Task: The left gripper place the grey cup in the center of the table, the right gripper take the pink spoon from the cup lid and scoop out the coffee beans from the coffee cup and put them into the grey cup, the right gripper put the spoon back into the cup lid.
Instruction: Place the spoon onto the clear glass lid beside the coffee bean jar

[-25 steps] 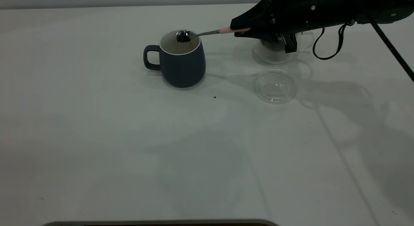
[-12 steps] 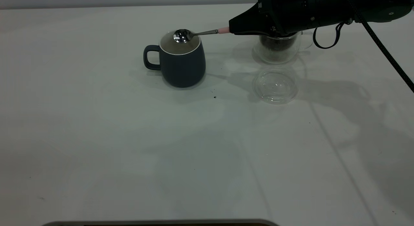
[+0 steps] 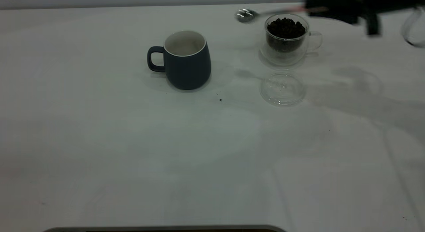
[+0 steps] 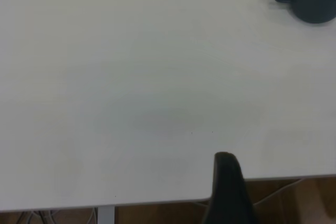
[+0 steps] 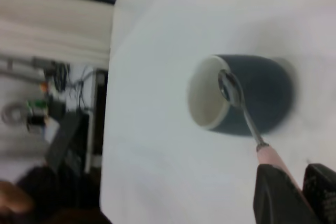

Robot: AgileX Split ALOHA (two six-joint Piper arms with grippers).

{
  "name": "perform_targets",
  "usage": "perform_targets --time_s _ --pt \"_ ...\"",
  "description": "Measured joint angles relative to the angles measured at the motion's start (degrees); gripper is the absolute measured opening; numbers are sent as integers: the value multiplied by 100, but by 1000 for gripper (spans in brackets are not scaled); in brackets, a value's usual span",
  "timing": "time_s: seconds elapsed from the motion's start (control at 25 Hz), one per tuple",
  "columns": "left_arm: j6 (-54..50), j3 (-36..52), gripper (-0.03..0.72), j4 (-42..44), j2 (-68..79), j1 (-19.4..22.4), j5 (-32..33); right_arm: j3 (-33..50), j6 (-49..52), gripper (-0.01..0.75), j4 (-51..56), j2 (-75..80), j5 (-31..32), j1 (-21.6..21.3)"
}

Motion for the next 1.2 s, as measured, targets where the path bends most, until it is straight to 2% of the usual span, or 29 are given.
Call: perform_targets --time_s 0.16,0.32,0.72,1.0,1.2 --pt "0 0 565 0 0 0 0 874 -66 110 161 21 34 -742" --pt "0 0 565 0 0 0 0 1053 -234 110 263 319 112 -1079" --pt "0 0 565 0 0 0 0 693 -707 110 631 1527 229 -1113" --pt "0 0 565 0 0 0 0 457 -769 110 656 1590 202 -1031" --pt "0 0 565 0 0 0 0 450 -769 110 656 1590 -42 -961"
